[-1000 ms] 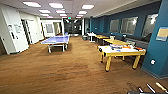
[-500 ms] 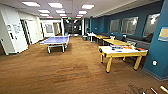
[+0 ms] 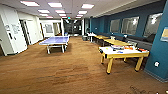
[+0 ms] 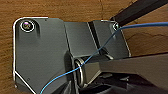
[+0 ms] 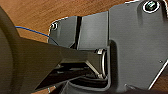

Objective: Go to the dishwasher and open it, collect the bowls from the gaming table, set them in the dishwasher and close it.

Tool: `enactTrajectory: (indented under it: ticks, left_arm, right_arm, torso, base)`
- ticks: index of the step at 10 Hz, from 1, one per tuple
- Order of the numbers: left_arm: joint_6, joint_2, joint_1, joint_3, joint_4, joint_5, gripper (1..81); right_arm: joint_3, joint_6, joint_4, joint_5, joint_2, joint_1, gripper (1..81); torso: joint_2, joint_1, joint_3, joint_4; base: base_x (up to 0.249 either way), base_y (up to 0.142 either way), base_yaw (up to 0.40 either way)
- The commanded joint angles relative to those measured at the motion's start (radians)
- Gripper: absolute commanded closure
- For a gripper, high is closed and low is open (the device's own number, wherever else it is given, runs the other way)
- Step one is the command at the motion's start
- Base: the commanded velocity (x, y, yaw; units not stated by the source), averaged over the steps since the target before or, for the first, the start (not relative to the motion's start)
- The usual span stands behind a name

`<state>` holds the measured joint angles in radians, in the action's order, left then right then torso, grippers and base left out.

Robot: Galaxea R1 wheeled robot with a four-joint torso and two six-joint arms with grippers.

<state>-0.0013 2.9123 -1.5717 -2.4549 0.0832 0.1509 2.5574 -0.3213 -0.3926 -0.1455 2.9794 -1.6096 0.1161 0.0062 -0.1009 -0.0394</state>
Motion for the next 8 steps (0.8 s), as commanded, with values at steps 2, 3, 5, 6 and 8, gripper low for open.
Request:
enactTrajectory:
  ticks: [2,3,5,6,8]
  left_arm:
    - [0.007,0.001,0.046,0.014,0.013,-0.047,1.0]
    - [0.007,0.001,0.045,0.014,0.012,-0.045,1.0]
    - [0.007,0.001,0.045,0.014,0.012,-0.045,1.0]
    - [0.007,0.004,0.045,0.016,0.012,-0.045,1.0]
    - [0.007,0.006,0.045,0.014,0.012,-0.045,1.0]
  right_arm:
    - [-0.008,0.002,-0.014,0.038,-0.001,0.049,1.0]
    - [-0.008,0.004,-0.014,0.038,-0.003,0.049,1.0]
    - [-0.008,0.004,-0.015,0.038,-0.007,0.05,1.0]
    - [-0.007,0.004,-0.015,0.038,-0.007,0.049,1.0]
    - [-0.007,0.004,-0.015,0.038,-0.009,0.044,1.0]
  torso:
    - [0.0,0.0,0.0,0.0]
    - [0.0,0.0,0.0,0.0]
    - [0.0,0.0,0.0,0.0]
    - [0.0,0.0,0.0,0.0]
    - [0.0,0.0,0.0,0.0]
  base:
    - [0.141,0.0,0.0]
    - [0.141,0.0,0.0]
    - [0.141,0.0,0.0]
    - [0.14,0.0,0.0]
    - [0.141,0.0,0.0]
